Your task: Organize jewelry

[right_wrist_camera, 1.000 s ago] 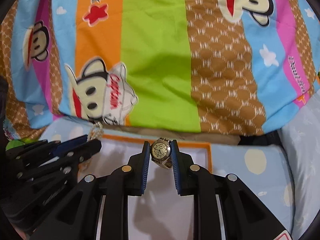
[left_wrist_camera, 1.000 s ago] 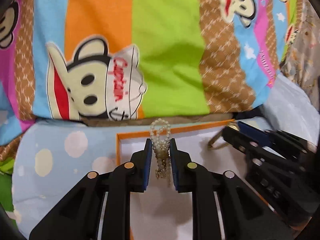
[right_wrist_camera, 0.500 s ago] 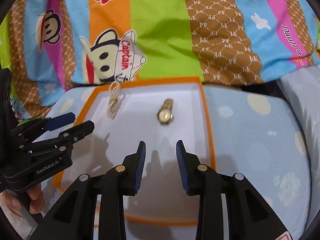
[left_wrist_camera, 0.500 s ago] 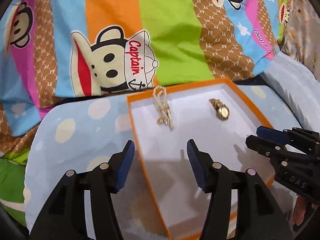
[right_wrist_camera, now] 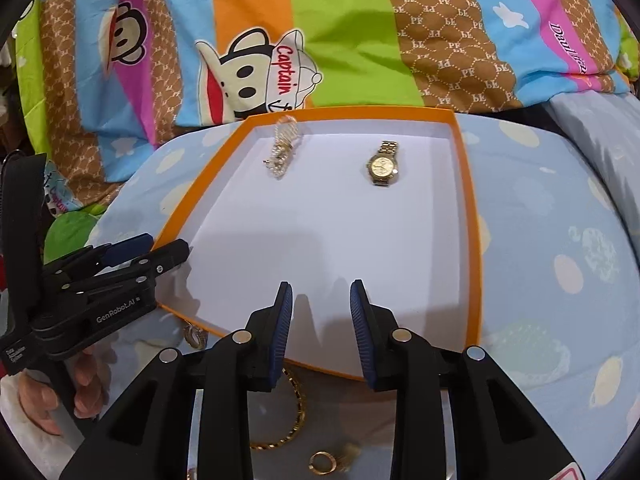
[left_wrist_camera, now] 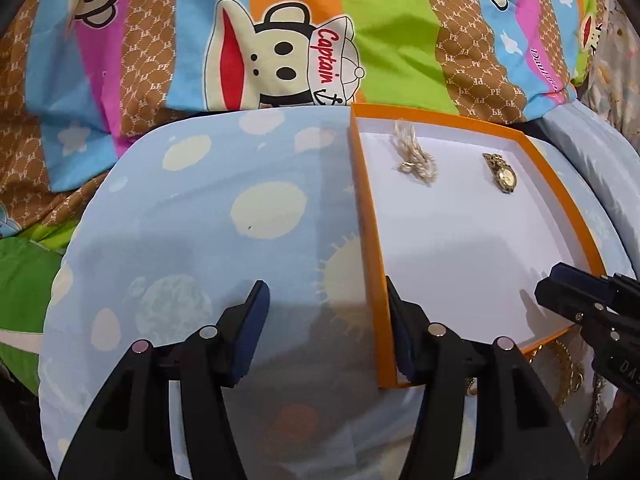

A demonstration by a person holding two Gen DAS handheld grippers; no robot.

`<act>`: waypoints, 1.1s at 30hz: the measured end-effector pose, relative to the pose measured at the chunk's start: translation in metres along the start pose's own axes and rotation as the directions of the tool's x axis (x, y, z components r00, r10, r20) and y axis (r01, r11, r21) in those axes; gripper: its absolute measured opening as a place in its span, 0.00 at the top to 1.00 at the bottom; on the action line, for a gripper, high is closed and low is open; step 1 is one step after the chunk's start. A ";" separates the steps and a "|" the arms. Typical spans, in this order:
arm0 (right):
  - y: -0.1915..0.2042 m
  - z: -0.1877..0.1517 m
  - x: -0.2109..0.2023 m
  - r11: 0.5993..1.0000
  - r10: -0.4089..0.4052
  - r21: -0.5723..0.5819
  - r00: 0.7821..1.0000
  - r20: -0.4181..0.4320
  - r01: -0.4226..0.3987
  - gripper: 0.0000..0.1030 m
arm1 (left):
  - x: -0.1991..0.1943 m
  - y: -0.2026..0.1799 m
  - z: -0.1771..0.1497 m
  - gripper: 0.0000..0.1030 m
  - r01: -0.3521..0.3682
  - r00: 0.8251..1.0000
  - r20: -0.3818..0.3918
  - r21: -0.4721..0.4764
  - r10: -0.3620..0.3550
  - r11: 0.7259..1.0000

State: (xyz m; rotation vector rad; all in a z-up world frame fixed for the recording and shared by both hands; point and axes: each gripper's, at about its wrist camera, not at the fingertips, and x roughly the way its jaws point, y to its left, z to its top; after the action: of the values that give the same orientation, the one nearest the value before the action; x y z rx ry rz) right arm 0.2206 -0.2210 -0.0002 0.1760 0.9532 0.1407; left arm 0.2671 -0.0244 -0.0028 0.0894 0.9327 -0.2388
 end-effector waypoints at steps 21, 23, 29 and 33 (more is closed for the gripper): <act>-0.030 -0.127 -0.116 0.980 -0.096 0.183 0.993 0.066 0.083 0.71 | -0.104 0.015 -0.098 0.36 0.079 0.994 0.078 -0.093 -0.072 0.993; -0.022 -0.129 -0.113 0.981 -0.099 0.176 0.993 0.065 0.086 0.71 | -0.106 0.012 -0.106 0.36 0.095 0.993 0.077 -0.099 -0.088 0.991; -0.003 -0.131 -0.100 0.979 -0.143 0.154 0.988 0.057 0.133 0.58 | -0.100 0.007 -0.122 0.36 0.101 0.994 0.050 -0.102 -0.096 0.990; 0.001 -0.133 -0.089 0.974 -0.171 0.157 0.984 0.042 0.162 0.58 | -0.100 0.008 -0.127 0.34 0.092 0.994 0.063 -0.114 -0.085 0.989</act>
State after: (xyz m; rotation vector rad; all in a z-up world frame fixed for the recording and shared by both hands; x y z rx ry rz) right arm 0.0602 -0.2257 -0.0042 0.2389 0.9194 -0.0921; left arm 0.1123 0.0223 0.0019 -0.0662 0.8915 -0.2670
